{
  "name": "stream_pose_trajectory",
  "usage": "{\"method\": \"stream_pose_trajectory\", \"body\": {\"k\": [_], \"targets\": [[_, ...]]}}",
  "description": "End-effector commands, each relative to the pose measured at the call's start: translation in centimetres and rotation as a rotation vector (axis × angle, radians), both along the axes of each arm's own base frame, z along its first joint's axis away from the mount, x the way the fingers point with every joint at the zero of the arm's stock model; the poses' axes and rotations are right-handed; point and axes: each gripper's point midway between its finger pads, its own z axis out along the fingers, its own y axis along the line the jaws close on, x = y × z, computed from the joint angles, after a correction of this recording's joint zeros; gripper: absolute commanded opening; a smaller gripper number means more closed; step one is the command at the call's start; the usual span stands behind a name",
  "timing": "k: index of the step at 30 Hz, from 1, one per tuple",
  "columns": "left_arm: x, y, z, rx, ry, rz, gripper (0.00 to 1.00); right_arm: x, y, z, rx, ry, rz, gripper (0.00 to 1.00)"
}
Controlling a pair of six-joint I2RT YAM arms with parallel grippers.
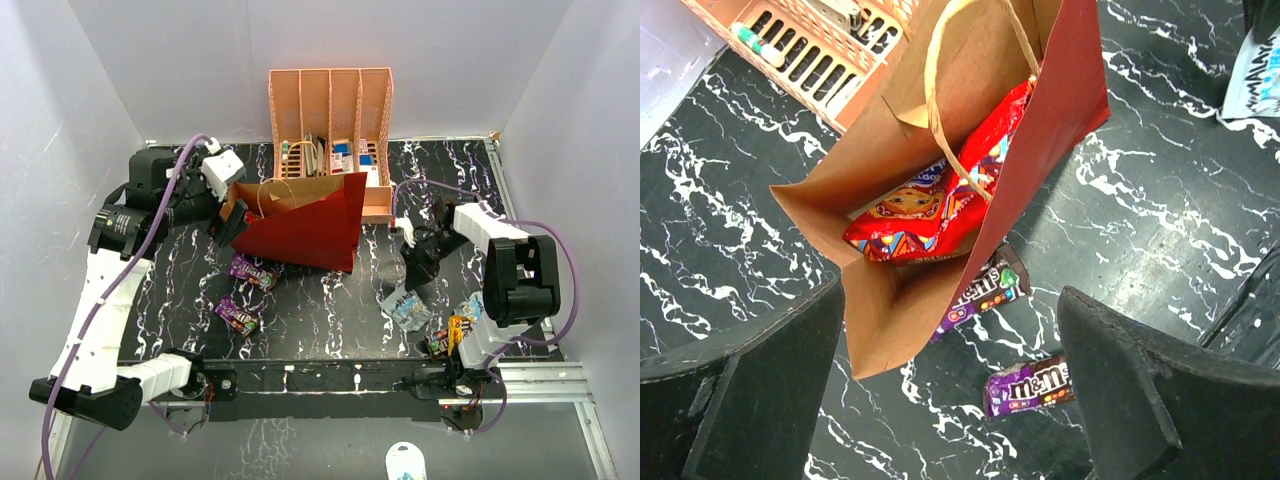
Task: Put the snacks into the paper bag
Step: Pick up the snack from the center of the board, then place the snack in the paper bag.
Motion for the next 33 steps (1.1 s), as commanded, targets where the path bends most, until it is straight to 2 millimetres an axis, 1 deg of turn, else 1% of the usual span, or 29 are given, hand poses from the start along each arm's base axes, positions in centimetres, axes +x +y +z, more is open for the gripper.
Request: {"method": "stream_pose_trajectory", "body": {"k": [1,5,8,11,13,15,17,20,22,24,25,27,30,33], "targets": [[0.5,-0.8,1.5,-0.076,-0.013,0.007,0.88,2.1,2.0,5.6,0.148,-0.144,0.006,0.08],[-0.1,-2.5,3.1,-0.152,-0.001,-0.065,0.95,3.4,3.0,9.4,0.21,-0.235,-0.009,0.08],[-0.2,-3.4,4.2,-0.197,-0.005,-0.109,0.96,4.2,3.8,12.6,0.254,-0.307,-0.021,0.08],[-0.3,-4.3,5.4,-0.245,-0.014,-0.152,0.97,4.9,4.8,16.4,0.297,-0.388,-0.032,0.08],[-0.3,-5.0,5.8,-0.28,-0.005,-0.18,0.95,5.3,5.5,19.6,0.335,-0.453,-0.044,0.08],[-0.1,-5.7,6.0,-0.32,0.017,-0.199,0.92,5.6,6.2,22.1,0.37,-0.506,-0.052,0.08],[0.1,-6.6,5.8,-0.341,0.058,-0.225,0.89,6.1,7.0,25.2,0.415,-0.584,-0.056,0.08],[0.8,-8.0,5.2,-0.321,0.083,-0.276,0.85,6.6,8.2,28.7,0.469,-0.675,-0.061,0.08],[0.5,-9.5,5.4,-0.304,0.066,-0.338,0.84,6.7,9.2,30.5,0.503,-0.714,-0.055,0.08],[-0.1,-10.9,6.5,-0.287,0.01,-0.395,0.85,6.6,10.1,32.0,0.541,-0.739,-0.04,0.08],[0.1,-12.0,6.3,-0.275,0.004,-0.422,0.85,6.5,10.7,32.6,0.556,-0.75,-0.028,0.08],[-0.2,-13.7,6.6,-0.27,-0.015,-0.47,0.87,6.1,11.9,33.8,0.587,-0.765,0.0,0.08],[-0.2,-15.9,6.6,-0.279,0.002,-0.519,0.88,5.6,13.5,35.3,0.633,-0.777,0.025,0.08],[-0.1,-17.3,6.5,-0.301,0.007,-0.55,0.84,5.3,14.6,35.9,0.657,-0.775,0.047,0.08]]}}
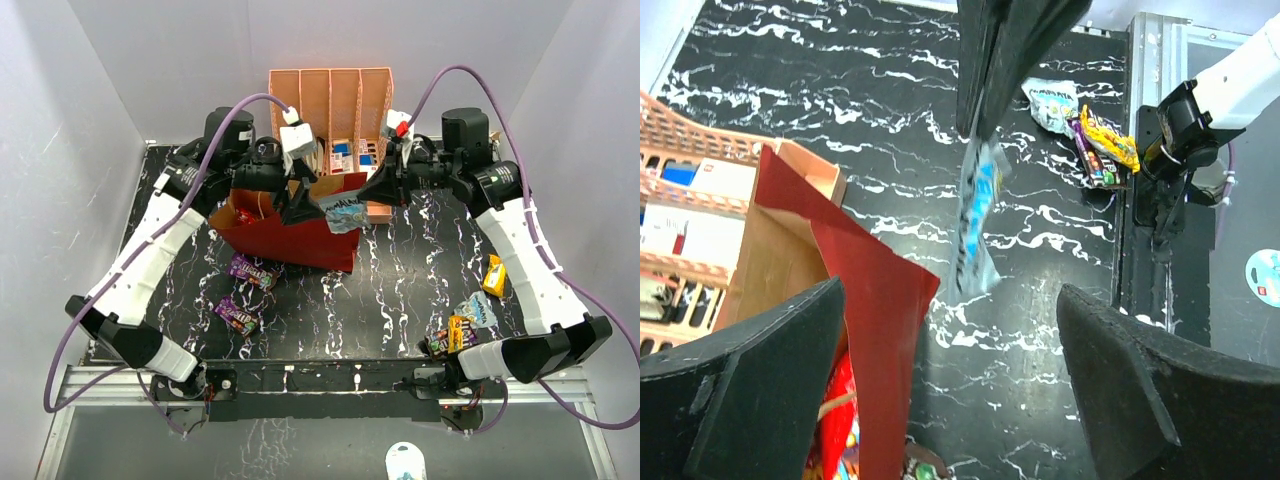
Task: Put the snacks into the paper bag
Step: Place the snack in the paper bag.
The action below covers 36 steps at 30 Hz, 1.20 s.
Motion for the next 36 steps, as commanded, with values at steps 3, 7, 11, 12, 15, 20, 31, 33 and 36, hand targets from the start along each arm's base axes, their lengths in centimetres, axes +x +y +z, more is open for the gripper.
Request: {"method": "stream_pose_trajectory", "body": {"k": [3,7,11,12,15,20,31,33,36], "targets": [[-0.4,-2.3,1.5,-0.062,-0.044,-0.086,0.75,-0.3,2.1,4.3,0.086,-0.09,0.053,0.08],[-0.8,-2.8,0.8,-0.065,-0.012,-0.118,0.56,-0.7,2.5,4.3,0.089,-0.098,0.068,0.08],[-1.1,-3.0,0.7,-0.073,0.002,-0.13,0.39,-0.6,2.6,4.0,0.084,-0.099,0.064,0.08],[-1.2,-3.0,0.7,-0.075,0.005,-0.134,0.34,-0.7,2.6,3.9,0.085,-0.097,0.067,0.08],[-1.2,-3.0,0.6,-0.076,0.008,-0.138,0.17,-0.8,2.7,3.8,0.091,-0.098,0.071,0.08],[-1.2,-2.6,1.3,-0.07,-0.037,-0.131,0.0,-0.7,2.6,3.7,0.089,-0.093,0.061,0.09],[0.9,1.8,7.7,-0.051,-0.249,0.081,0.0,0.7,0.3,3.0,0.056,-0.106,-0.091,0.69],[2.1,4.2,9.0,-0.052,-0.278,0.172,0.0,1.0,-0.4,2.5,0.056,-0.098,-0.121,0.7],[4.0,8.6,10.1,-0.008,-0.329,0.344,0.0,1.0,-1.0,2.2,0.057,-0.099,-0.149,0.7]]}}
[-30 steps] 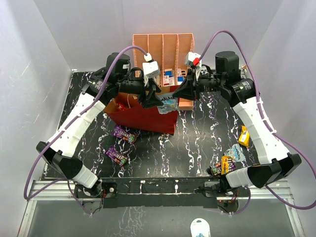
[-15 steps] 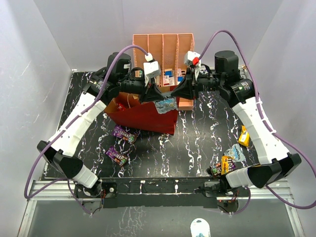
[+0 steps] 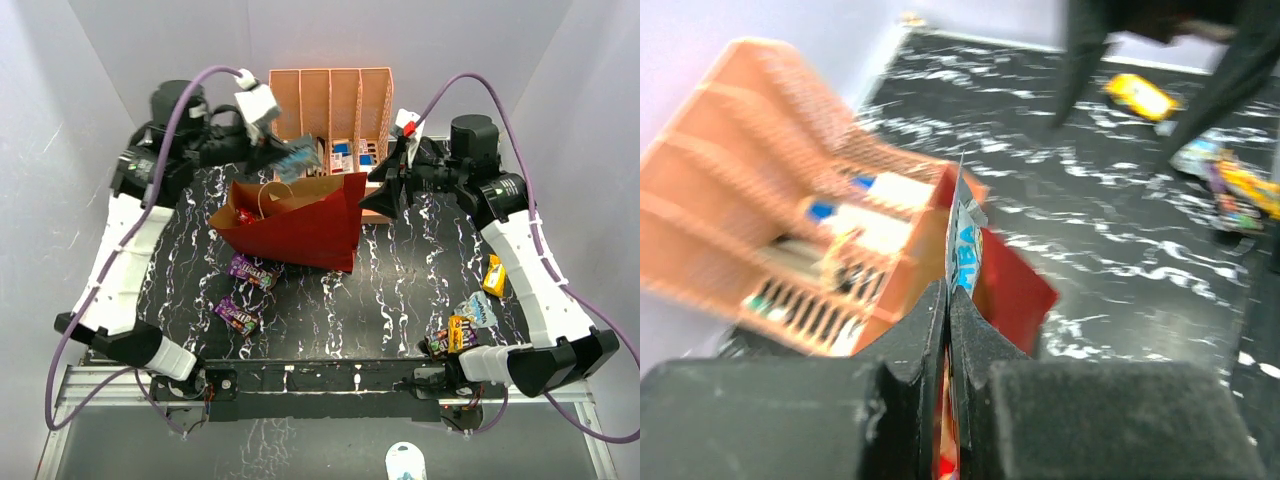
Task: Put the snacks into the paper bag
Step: Place the snack in the paper bag.
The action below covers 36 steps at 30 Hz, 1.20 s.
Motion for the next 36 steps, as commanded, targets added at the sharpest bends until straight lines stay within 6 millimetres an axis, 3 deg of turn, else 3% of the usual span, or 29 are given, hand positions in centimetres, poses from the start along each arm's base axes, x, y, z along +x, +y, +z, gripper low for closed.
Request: {"method": "stream_pose_trajectory", "body": {"k": [1,4,8,13,16,27,31,36], "targets": [[1.5,7.4,3.4,0.038,-0.126,0.277,0.0,0.3,-1.2,1.7,0.026,-0.077,-0.061,0.7],[2.1,10.7,1.9,0.149,-0.145,0.406,0.0,0.2,-1.4,1.8,0.028,-0.08,-0.067,0.7],[1.7,12.2,-1.1,0.258,-0.083,0.44,0.0,0.4,-1.3,1.7,0.028,-0.07,-0.07,0.71],[2.2,12.9,-4.7,0.327,0.004,0.478,0.0,0.5,-1.3,1.4,0.028,-0.061,-0.067,0.71],[2.1,13.6,-5.9,0.355,0.006,0.504,0.0,0.5,-1.4,1.3,0.029,-0.057,-0.068,0.71],[2.1,12.5,-11.7,0.388,0.116,0.433,0.0,0.6,-1.7,0.9,0.028,-0.048,-0.078,0.71],[2.6,13.1,-12.4,0.41,0.107,0.468,0.12,0.5,-1.8,0.8,0.029,-0.048,-0.079,0.71],[2.1,13.4,-10.3,0.378,0.062,0.488,0.42,0.6,-1.8,0.6,0.028,-0.041,-0.082,0.71]]}}
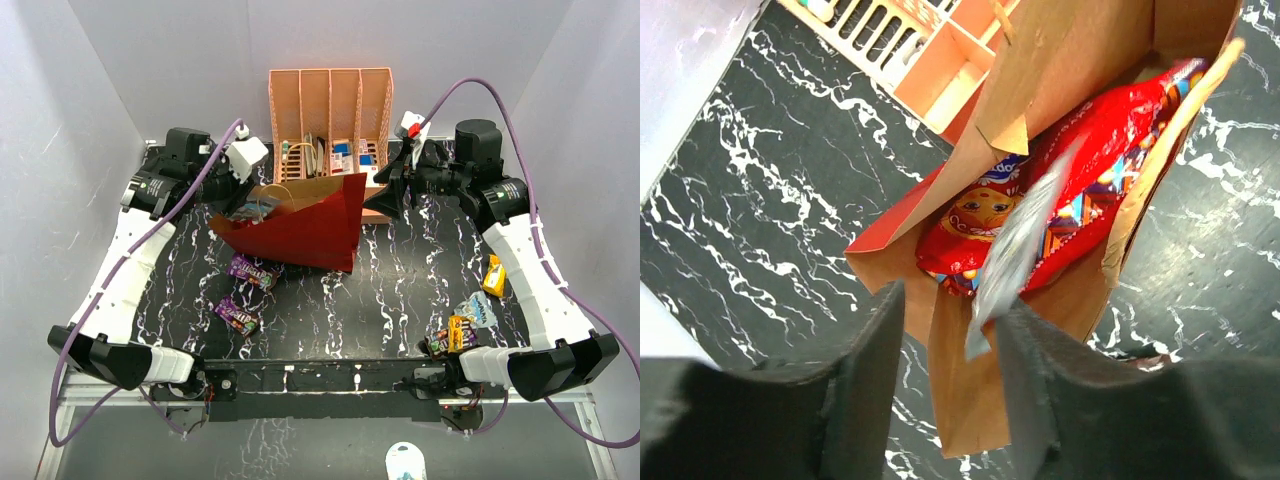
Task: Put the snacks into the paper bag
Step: Place the snack in the paper bag, then pick up the snack from the center of the board.
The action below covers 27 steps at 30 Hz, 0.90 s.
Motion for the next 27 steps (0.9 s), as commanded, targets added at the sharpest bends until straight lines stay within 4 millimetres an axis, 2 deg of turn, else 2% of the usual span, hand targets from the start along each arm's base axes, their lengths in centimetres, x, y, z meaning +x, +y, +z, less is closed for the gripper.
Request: {"method": "stream_pose_trajectory", "body": {"k": [1,4,8,11,13,16,19,23,27], "targets": [[-1.0,0.2,4.0,-0.049,-0.115,0.005,0.45,-0.1,-0.2,1.8,0.029,-0.064,-0.008,0.71],[-1.8,0.3,5.6,-0.074,-0.14,0.005,0.52,0.0,-0.2,1.9,0.032,-0.062,-0.012,0.71],[-2.6,0.4,6.5,-0.096,-0.146,0.017,0.57,0.6,-0.6,1.4,0.016,-0.052,-0.047,0.71],[-3.2,0.5,6.4,-0.1,-0.137,0.017,0.59,2.0,-1.7,0.1,-0.04,-0.039,-0.142,0.71],[-3.4,0.8,6.3,-0.097,-0.139,0.025,0.61,3.0,-3.2,-1.5,-0.104,-0.017,-0.237,0.71],[-3.7,1.0,6.4,-0.096,-0.141,0.032,0.63,4.8,-7.1,-4.5,-0.221,0.033,-0.441,0.72],[-4.3,1.1,6.6,-0.106,-0.139,0.029,0.66,5.4,-11.9,-9.0,-0.348,0.146,-0.613,0.73],[-5.2,0.8,6.4,-0.139,-0.121,0.002,0.69,4.7,-18.6,-14.7,-0.496,0.258,-0.806,0.74],[-5.3,0.9,6.2,-0.14,-0.119,0.0,0.7,3.3,-25.4,-18.7,-0.617,0.34,-0.976,0.77]]}}
